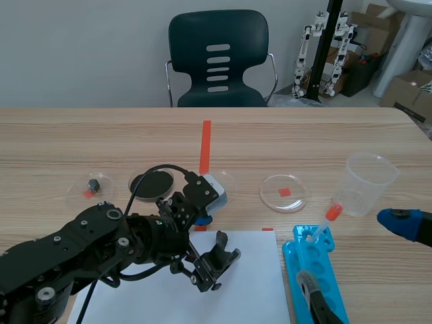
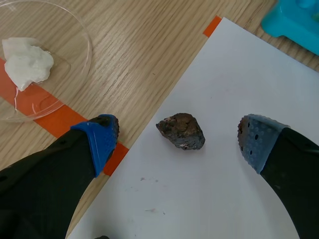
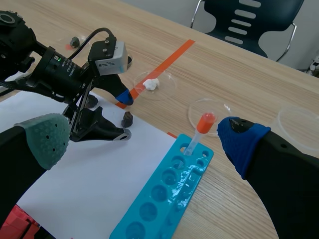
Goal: Pick up the right mineral with the left hand
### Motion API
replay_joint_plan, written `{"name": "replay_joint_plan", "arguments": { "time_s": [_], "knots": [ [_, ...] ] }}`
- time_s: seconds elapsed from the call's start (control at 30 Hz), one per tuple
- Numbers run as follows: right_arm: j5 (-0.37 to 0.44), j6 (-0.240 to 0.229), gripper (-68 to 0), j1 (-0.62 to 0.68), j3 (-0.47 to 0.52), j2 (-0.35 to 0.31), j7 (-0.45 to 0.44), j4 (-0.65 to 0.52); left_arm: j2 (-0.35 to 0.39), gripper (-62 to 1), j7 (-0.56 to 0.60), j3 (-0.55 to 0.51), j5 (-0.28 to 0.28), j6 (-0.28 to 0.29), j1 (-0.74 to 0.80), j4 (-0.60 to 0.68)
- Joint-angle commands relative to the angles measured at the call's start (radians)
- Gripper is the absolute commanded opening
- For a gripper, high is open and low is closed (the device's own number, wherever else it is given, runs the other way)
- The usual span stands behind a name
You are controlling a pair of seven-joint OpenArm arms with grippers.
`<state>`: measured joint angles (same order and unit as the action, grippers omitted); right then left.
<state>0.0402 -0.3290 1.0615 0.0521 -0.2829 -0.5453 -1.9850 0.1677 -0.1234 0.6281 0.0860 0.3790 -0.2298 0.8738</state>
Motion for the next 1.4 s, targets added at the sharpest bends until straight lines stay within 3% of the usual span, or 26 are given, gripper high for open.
{"name": "replay_joint_plan", "arguments": {
  "time_s": [0.0, 0.27, 0.57, 0.9, 1.13, 1.37],
  "knots": [
    [0.008, 0.003, -5.2, 0.000, 0.006, -0.005, -0.015, -0.011, -0.010, -14.9, 0.021, 0.001, 0.002, 0.006, -0.006, -0.011],
    [0.008, 0.003, -5.2, 0.000, 0.006, -0.005, -0.015, -0.011, -0.010, -28.3, 0.022, 0.001, -0.002, 0.006, -0.006, -0.026],
    [0.008, 0.003, -5.2, 0.000, 0.006, -0.005, -0.015, -0.011, -0.010, -49.2, 0.022, 0.001, -0.002, 0.006, -0.006, -0.026],
    [0.008, 0.003, -5.2, 0.000, 0.006, -0.005, -0.015, -0.011, -0.023, -48.9, 0.029, 0.001, -0.002, 0.006, -0.006, -0.026],
    [0.008, 0.003, -5.2, 0.000, 0.006, -0.005, -0.015, -0.011, -0.023, -29.5, 0.029, 0.001, -0.002, 0.006, -0.006, -0.026],
    [0.008, 0.003, -5.2, 0.000, 0.006, -0.005, -0.015, -0.011, -0.023, -26.0, 0.029, 0.001, -0.002, 0.006, -0.006, -0.026]
  ]
}}
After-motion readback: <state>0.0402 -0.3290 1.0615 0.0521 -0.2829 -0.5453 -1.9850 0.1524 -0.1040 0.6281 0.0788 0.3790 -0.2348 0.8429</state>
